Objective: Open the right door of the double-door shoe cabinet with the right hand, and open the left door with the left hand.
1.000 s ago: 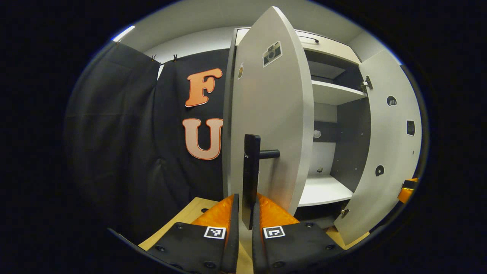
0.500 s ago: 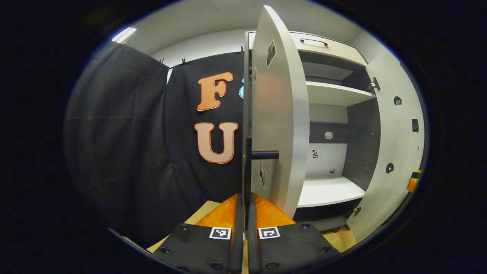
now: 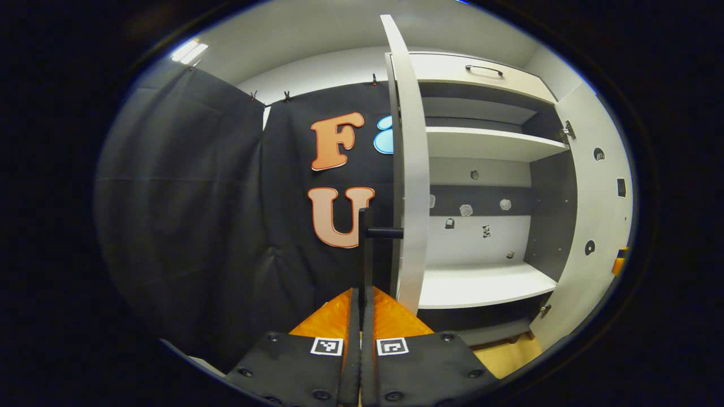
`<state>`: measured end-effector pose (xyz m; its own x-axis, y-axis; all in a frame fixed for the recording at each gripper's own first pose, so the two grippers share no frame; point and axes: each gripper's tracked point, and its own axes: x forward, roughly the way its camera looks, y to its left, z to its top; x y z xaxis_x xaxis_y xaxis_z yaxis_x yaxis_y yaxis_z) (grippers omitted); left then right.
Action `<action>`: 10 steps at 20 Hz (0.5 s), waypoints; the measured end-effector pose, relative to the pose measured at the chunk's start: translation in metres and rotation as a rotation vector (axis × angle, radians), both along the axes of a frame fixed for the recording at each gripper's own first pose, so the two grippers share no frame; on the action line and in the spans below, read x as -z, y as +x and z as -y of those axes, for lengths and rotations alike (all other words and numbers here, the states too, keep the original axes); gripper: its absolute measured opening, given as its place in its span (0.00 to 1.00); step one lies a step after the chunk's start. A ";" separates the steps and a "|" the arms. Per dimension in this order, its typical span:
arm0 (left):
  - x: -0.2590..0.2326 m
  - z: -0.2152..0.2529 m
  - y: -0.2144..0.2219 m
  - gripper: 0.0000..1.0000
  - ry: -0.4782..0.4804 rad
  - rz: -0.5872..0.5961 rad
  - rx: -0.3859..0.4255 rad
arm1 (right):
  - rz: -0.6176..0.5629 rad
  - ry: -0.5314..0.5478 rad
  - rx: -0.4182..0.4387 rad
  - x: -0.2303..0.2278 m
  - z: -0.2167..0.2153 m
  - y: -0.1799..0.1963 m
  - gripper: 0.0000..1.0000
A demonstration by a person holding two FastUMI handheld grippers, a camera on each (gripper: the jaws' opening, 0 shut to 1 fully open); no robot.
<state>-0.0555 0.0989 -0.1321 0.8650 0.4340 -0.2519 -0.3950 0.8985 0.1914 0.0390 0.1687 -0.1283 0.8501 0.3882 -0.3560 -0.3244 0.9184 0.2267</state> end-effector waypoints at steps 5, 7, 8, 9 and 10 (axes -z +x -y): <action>-0.018 0.011 0.007 0.07 0.001 0.088 0.042 | 0.025 0.005 -0.017 -0.010 -0.006 0.004 0.75; -0.026 0.017 0.013 0.08 0.018 0.129 0.075 | 0.043 -0.001 -0.022 -0.017 0.002 0.003 0.75; -0.029 0.020 0.016 0.11 0.024 0.146 0.086 | 0.054 -0.006 -0.026 -0.021 0.002 0.003 0.75; -0.031 0.024 0.017 0.13 0.023 0.159 0.100 | 0.064 -0.013 -0.027 -0.023 0.001 0.004 0.75; -0.032 0.028 0.019 0.19 0.015 0.165 0.108 | 0.075 -0.017 -0.027 -0.027 0.005 0.004 0.75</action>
<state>-0.0363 0.0706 -0.1003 0.9358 0.3390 -0.0966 -0.3236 0.9349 0.1459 0.0431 0.1639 -0.1012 0.8636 0.4061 -0.2987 -0.3648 0.9124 0.1855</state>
